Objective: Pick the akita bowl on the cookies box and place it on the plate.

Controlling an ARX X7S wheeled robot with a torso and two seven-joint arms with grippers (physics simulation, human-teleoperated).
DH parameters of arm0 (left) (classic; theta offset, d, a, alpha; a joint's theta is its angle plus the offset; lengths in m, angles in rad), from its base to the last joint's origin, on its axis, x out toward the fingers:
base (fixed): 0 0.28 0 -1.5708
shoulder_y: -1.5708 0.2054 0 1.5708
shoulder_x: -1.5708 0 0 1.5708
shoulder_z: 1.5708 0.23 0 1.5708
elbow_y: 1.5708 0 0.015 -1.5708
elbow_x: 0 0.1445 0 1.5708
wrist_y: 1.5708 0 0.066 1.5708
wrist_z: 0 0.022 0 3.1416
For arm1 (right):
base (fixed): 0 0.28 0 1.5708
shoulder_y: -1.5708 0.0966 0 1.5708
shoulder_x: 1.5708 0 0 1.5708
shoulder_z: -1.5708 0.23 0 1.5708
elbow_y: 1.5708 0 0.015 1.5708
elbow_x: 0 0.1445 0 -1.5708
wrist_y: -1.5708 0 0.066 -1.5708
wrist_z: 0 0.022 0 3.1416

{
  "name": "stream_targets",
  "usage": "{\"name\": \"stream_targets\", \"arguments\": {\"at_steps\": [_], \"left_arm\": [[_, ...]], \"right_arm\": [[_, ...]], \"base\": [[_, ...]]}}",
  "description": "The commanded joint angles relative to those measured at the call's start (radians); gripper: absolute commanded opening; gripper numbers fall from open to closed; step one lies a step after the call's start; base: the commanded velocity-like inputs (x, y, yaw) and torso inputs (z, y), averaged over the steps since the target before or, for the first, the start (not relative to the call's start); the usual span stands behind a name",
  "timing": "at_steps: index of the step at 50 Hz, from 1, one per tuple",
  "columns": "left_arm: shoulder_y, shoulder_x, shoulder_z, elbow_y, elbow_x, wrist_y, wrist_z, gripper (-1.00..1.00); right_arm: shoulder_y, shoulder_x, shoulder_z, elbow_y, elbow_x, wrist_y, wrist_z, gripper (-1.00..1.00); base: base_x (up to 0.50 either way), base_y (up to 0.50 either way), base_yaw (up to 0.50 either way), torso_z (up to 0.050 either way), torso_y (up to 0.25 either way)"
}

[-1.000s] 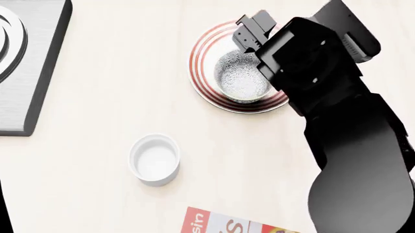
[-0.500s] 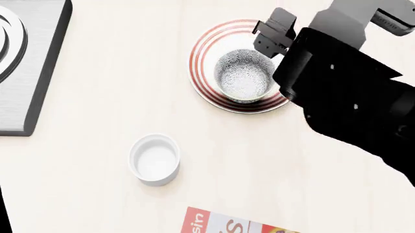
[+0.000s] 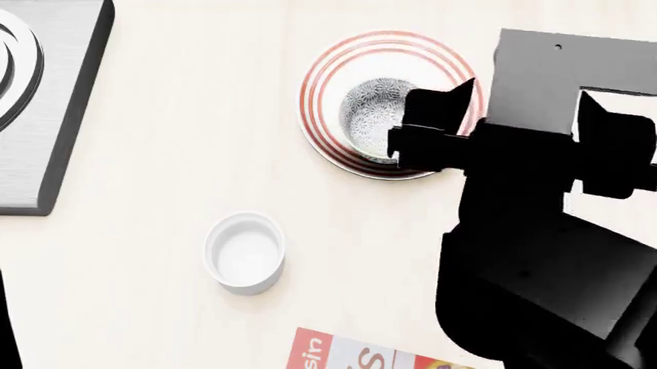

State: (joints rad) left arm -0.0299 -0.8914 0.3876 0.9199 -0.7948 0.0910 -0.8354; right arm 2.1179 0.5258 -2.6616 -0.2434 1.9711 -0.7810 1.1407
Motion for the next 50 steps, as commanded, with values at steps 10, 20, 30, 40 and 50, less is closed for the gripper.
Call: {"name": "stream_targets", "arguments": {"at_steps": [10,20,30,40,50], "left_arm": [[-0.002,0.004,0.016,0.009,0.015,-0.008,-0.001,1.00],[-0.003,0.004,0.025,0.019,0.021,-0.013,-0.005,1.00],[0.001,0.001,0.025,0.021,0.023,-0.008,-0.006,1.00],[0.002,-0.003,0.026,0.026,0.025,-0.004,-0.008,1.00],[-0.001,-0.010,0.026,0.038,0.022,-0.007,-0.017,1.00]], "right_arm": [[-0.544,0.369,0.836,-0.331,-0.730,0.857,0.430,1.00],[-1.129,0.342,1.561,-0.527,-0.930,1.306,0.428,1.00],[-1.314,0.311,1.660,-0.582,-1.038,1.355,0.421,1.00],[-1.445,0.277,1.673,-0.585,-1.147,1.346,0.404,1.00],[-1.525,0.256,1.672,-0.597,-1.211,1.339,0.397,1.00]], "base": [[0.00,0.00,0.00,0.000,0.000],[0.00,0.00,0.00,0.000,0.000],[0.00,0.00,0.00,0.000,0.000],[0.00,0.00,0.00,0.000,0.000],[0.00,0.00,0.00,0.000,0.000]]}}
